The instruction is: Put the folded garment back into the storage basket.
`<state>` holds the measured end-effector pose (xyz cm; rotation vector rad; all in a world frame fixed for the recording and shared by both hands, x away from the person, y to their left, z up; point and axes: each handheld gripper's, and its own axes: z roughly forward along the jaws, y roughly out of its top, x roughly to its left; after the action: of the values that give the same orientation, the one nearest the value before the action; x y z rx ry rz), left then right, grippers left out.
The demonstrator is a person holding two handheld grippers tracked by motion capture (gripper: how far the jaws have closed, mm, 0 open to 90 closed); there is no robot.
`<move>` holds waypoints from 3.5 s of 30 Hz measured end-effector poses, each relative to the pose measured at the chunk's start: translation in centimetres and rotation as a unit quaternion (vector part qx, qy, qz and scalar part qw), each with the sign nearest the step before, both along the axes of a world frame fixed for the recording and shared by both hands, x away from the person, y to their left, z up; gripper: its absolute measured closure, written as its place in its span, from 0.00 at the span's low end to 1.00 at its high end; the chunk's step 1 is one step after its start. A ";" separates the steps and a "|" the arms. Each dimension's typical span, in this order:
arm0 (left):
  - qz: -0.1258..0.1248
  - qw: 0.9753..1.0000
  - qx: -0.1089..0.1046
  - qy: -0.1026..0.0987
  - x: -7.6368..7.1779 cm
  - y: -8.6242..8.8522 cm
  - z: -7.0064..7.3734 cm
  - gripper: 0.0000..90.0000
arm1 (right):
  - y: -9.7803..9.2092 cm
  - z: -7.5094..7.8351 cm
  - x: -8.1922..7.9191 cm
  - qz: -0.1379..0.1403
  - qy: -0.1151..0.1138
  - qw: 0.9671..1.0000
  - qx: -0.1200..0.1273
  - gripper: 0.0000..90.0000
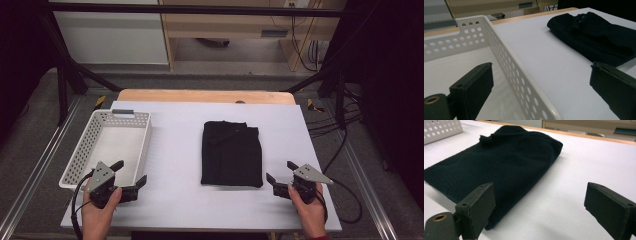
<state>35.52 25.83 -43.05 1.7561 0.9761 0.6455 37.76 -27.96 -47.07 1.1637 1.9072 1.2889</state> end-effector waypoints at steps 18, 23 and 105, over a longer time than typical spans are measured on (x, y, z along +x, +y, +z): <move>-0.098 0.995 0.029 0.006 -1.0 -7.1 0.3 0.06 | 0.3 0.0 0.0 0.002 0.016 1.000 -0.001 0.10; -0.139 0.988 0.064 0.019 -0.6 -10.8 -1.0 0.06 | 0.1 0.0 -0.1 0.004 0.014 1.000 0.001 0.10; -0.177 0.966 0.146 0.119 5.6 -18.7 -5.0 0.68 | 0.0 0.2 -0.1 -0.017 0.037 0.999 0.007 0.09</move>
<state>41.09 7.12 -48.06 2.2431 0.7195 0.3641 37.69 -27.92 -46.84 1.2624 1.9248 1.2580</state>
